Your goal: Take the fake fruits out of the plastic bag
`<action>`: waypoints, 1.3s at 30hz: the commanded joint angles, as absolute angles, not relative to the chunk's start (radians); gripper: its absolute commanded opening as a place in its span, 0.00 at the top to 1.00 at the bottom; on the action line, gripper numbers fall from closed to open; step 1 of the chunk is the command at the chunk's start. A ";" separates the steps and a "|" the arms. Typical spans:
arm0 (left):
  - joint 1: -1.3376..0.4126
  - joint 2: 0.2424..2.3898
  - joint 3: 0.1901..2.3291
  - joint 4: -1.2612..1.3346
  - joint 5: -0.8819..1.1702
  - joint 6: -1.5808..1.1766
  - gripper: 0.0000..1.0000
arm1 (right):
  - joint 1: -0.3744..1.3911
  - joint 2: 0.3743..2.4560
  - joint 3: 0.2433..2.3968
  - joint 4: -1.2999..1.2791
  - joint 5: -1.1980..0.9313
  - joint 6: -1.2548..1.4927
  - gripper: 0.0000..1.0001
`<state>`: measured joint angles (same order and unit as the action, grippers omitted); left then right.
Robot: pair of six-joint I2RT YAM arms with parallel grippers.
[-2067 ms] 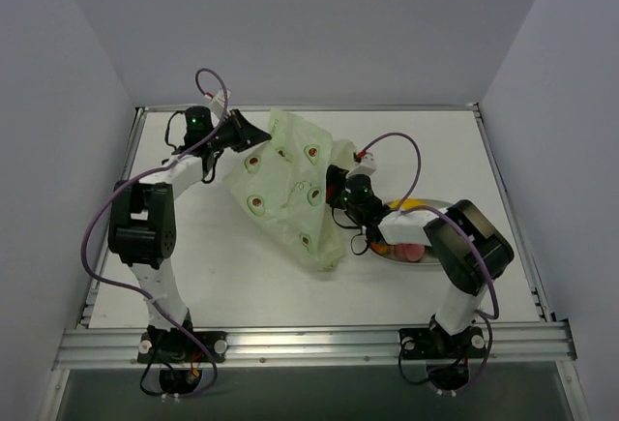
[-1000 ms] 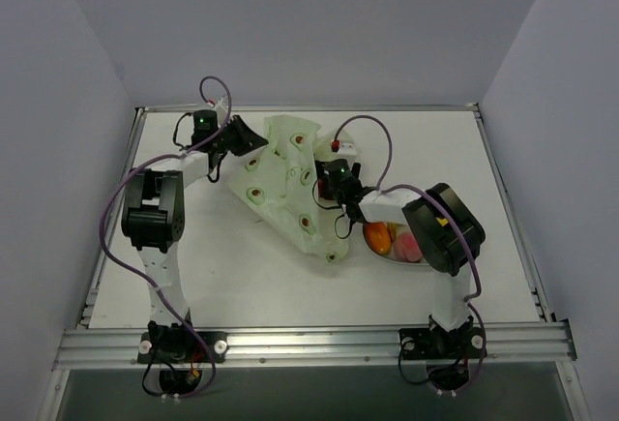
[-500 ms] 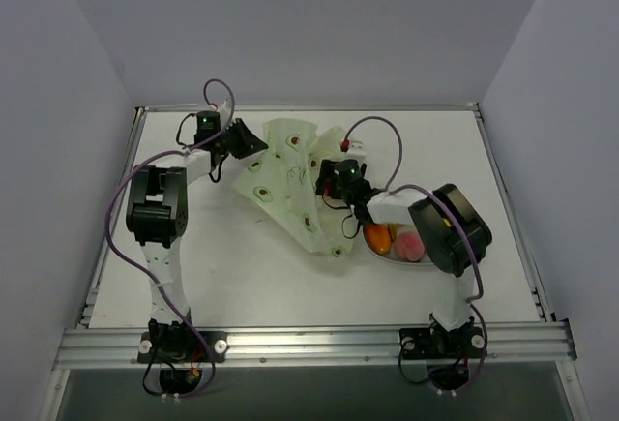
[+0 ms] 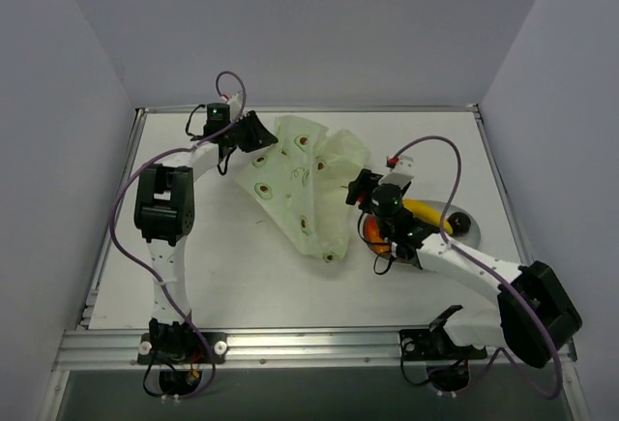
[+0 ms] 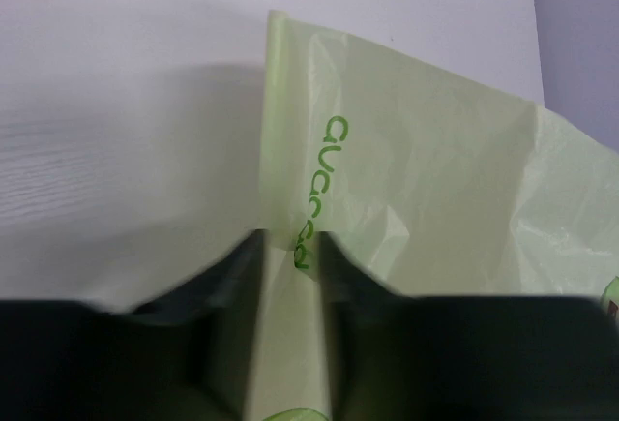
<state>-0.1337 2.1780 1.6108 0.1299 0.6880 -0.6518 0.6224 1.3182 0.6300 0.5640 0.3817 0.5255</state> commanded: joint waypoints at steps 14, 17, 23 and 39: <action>-0.204 1.821 1.689 -0.095 0.395 -0.499 0.06 | 0.423 0.730 0.384 0.081 0.485 0.647 0.80; -0.222 1.703 1.654 -0.149 0.263 -0.477 0.06 | 0.419 0.745 0.387 0.077 0.485 0.653 0.79; -0.261 1.424 1.427 -0.123 0.209 -0.600 0.06 | 0.413 0.778 0.367 0.078 0.485 0.687 0.72; -0.564 0.870 1.049 -0.396 0.046 -0.443 0.06 | 0.403 0.724 0.400 0.081 0.459 0.643 0.09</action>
<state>-0.5522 0.9951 1.0370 -0.3130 0.1101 -0.4965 0.4110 0.7593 0.3729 0.0921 0.4606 0.6540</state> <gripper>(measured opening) 0.942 0.893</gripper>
